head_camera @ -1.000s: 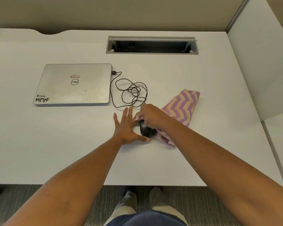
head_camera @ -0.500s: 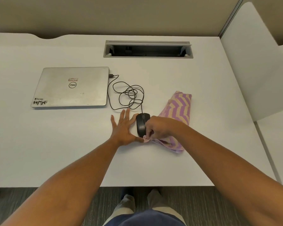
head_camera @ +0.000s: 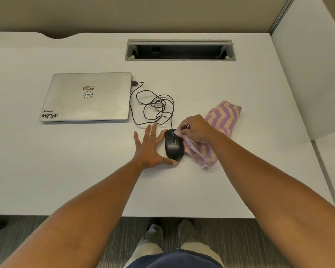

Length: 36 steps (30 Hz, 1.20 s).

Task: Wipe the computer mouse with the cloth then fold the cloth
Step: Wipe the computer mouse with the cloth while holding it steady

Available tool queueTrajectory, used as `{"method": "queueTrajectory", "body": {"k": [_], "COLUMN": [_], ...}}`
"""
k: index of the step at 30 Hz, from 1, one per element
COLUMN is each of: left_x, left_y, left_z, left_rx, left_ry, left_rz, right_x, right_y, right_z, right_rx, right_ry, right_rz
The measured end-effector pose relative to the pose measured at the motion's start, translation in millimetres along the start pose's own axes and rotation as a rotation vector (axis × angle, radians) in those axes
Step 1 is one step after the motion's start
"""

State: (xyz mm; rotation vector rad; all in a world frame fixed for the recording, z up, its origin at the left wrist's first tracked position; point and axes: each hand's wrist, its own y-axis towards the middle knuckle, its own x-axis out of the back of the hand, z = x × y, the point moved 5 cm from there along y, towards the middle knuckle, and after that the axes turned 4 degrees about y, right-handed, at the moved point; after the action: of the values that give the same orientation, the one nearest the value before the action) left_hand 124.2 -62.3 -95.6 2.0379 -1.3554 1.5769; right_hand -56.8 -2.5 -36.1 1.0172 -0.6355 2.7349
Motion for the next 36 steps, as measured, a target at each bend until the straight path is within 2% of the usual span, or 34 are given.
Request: {"method": "queueTrajectory", "body": {"k": [4, 9, 15, 20, 26, 29, 32, 34, 36], "left_x": [-1, -2, -2, -2, 7, 18, 35, 47, 56], "left_y": [0, 1, 2, 2, -3, -12, -24, -28, -27], "left_z": [1, 0, 1, 3, -1, -5, -8, -15, -24], "left_rx": [0.008, 0.001, 0.006, 0.013, 0.007, 0.043, 0.134, 0.128, 0.092], "left_ry": [0.028, -0.008, -0.011, 0.021, -0.087, -0.175, -0.138, -0.127, -0.133], "left_rz": [0.006, 0.007, 0.001, -0.001, 0.015, -0.113, -0.384, -0.541, -0.606], "right_x": [-5, -26, -29, -16, 0, 3, 5, 11, 18], "right_y": [9, 9, -14, -26, -39, -42, -43, -43, -43], "right_z": [17, 42, 42, 29, 12, 9, 8, 8, 7], "right_rx": [0.028, 0.118, 0.183, 0.166, 0.085, 0.074, 0.071, 0.069, 0.065], "right_ry": [0.019, -0.128, -0.113, -0.157, 0.012, 0.090, 0.100, 0.107, 0.102], "right_rz": [-0.045, 0.101, 0.240, 0.234, 0.128, 0.052, 0.007, -0.048, -0.103]}}
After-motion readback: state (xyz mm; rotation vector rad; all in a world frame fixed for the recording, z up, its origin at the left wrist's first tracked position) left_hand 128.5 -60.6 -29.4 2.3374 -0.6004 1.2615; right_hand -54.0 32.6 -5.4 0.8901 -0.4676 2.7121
